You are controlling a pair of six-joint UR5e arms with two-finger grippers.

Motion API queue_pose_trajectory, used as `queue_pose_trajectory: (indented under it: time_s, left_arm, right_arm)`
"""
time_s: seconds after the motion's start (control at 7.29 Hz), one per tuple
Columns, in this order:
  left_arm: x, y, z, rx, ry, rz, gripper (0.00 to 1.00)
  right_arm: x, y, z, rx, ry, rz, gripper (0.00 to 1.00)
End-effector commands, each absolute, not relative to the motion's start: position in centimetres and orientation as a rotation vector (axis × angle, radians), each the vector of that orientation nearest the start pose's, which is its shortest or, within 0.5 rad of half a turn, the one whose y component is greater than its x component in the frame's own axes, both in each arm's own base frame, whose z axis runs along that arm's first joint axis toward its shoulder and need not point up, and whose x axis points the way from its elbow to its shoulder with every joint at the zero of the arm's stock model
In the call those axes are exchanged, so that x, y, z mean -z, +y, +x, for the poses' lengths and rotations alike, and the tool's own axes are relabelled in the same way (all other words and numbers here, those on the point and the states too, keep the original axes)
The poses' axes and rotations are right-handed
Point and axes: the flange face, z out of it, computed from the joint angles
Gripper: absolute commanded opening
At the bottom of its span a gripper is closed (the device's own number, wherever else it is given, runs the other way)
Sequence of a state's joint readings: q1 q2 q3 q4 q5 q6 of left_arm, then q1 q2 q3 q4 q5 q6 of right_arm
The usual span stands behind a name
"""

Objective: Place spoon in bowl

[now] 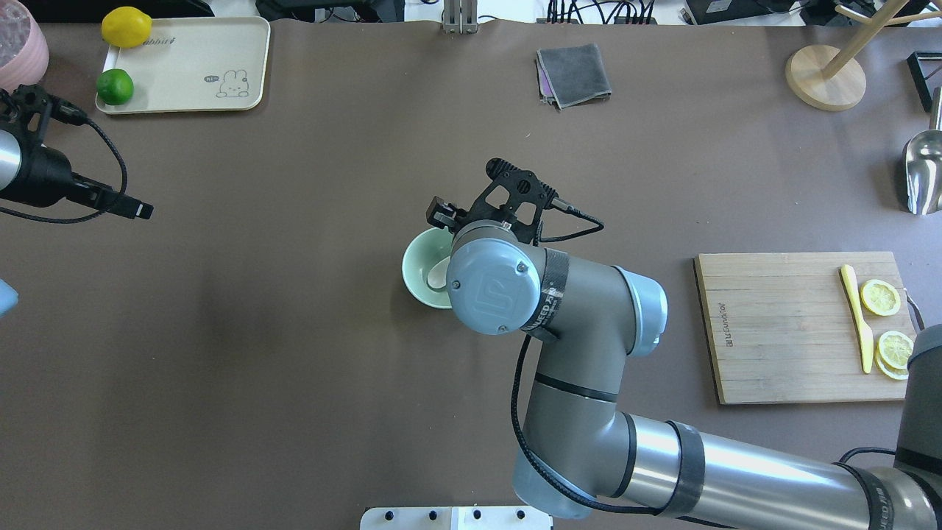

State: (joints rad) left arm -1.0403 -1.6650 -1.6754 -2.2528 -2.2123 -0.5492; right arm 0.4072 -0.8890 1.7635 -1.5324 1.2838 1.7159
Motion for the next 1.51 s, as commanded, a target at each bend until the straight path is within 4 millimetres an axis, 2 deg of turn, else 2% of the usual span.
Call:
queue_pose_trajectory:
  time_s: [0.0,0.14,0.27,0.41,0.55,0.69,0.82,0.96,1.1,1.23,1.37]
  left_arm:
    - [-50.3,-52.7,14.4,-0.276,0.888,0.458,0.99]
    - [-52.0,-53.6,9.4,-0.326,0.805,0.464,0.99]
    - [-53.2,-54.4,3.4,-0.343,0.756,0.443,0.99]
    - [-54.2,-54.3,-2.1,-0.363,0.747,0.413,0.99]
    - [-54.4,-54.1,-7.4,-0.317,0.768,0.364,0.99]
    - [-55.3,-53.4,-10.2,-0.357,0.765,0.335,0.99]
    - [-56.0,-52.5,-12.3,-0.364,0.77,0.298,0.99]
    - [-58.1,-50.8,-12.9,-0.358,0.777,0.268,0.99]
    - [-60.7,-49.2,-12.7,-0.328,0.776,0.21,0.99]
    - [-62.9,-48.6,-13.1,-0.31,0.751,0.17,0.99]
    - [-63.9,-47.4,-13.5,-0.301,0.748,0.179,0.99]
  right_arm:
    - [-22.3,-41.6,-40.7,-0.364,-0.846,0.363,1.0]
    - [-25.9,-43.8,-34.4,-0.256,-0.812,0.317,1.0]
    - [-29.1,-46.2,-28.9,-0.166,-0.788,0.277,1.0]
    - [-32.9,-47.7,-22.0,-0.072,-0.785,0.248,1.0]
    - [-36.9,-48.4,-14.2,0.002,-0.82,0.214,1.0]
    - [-42.8,-47.5,-7.0,0.06,-0.793,0.212,1.0]
    - [-49.1,-46.5,0.1,0.106,-0.777,0.221,1.0]
    - [-54.8,-46.0,5.0,0.155,-0.782,0.222,1.0]
    - [-59.4,-45.2,8.1,0.176,-0.769,0.21,1.0]
    - [-61.7,-43.6,9.8,0.151,-0.762,0.192,1.0]
    - [-62.5,-42.1,10.9,0.117,-0.759,0.183,1.0]
